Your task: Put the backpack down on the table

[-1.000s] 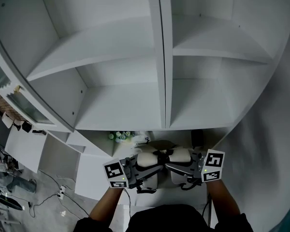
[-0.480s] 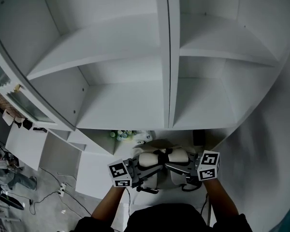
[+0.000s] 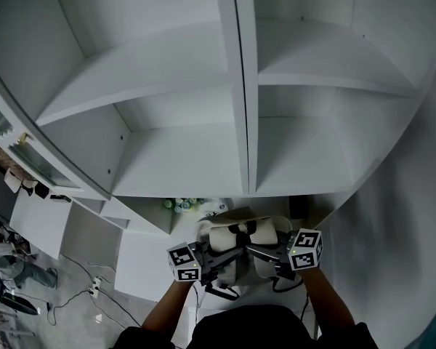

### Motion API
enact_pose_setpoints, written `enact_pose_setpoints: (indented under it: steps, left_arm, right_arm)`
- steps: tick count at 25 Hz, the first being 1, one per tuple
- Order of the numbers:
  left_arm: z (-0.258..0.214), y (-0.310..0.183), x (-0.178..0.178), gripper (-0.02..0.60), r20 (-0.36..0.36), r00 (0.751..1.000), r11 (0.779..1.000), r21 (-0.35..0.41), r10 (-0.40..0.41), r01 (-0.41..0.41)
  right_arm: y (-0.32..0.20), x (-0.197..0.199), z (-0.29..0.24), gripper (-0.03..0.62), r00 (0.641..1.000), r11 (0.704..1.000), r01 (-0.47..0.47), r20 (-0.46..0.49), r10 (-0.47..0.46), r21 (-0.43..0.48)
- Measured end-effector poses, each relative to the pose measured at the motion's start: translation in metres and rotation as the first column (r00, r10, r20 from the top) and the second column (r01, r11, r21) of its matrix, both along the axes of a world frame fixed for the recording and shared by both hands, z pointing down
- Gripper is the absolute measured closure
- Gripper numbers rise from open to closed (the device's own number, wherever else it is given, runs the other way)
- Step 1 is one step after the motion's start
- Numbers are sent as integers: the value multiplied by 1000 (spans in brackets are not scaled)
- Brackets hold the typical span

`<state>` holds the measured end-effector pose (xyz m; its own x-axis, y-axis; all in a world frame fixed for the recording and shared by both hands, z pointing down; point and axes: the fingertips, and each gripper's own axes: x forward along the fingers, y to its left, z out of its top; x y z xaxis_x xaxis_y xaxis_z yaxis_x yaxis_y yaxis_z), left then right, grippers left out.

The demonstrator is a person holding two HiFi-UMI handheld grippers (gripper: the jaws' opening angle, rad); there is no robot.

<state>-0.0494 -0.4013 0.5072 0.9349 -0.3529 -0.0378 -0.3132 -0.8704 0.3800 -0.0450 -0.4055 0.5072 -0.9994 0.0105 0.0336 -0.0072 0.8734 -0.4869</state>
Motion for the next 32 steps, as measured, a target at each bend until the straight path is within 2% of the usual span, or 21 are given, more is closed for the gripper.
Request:
enact_pose_setpoints:
  steps: [3,10,14,16,19,24,27,32]
  left_arm:
    - [12,-6,1,523,-2,999,999,4,-45,45]
    - [33,-15,2,523,5,998,997,-49,-67,67]
    - [27,-20,-1,522,-64,994,989,-125,-91,82]
    - [21,-22,-3,516,-89,989,986,-133,-115,102]
    - [22,-26,-8,477,-55,988,983,-120,-143,136]
    - [34,-23,-29,398,-8,974,966,-135,-224,221]
    - [36,-15,-40,386,-13,968,959,-143,-249,245]
    - [38,4,-49,379,-19,965,953,-163,-261,255]
  right_arm:
    - [-7,2,11,548,999,999,-41,-15,41,1]
    - [-17,3,33,548,998,998,-49,-30,47,-42]
    - [-23,4,29,518,998,996,-69,-13,69,-60]
    - [-26,7,28,492,995,994,-96,-29,95,-54]
    - [-35,13,31,467,988,989,-142,-62,139,-41]
    - [-47,34,32,455,975,972,-222,-41,219,-83]
    - [-50,47,40,445,960,959,-277,-71,272,-66]
    - [-46,64,52,442,929,941,-339,-149,338,17]
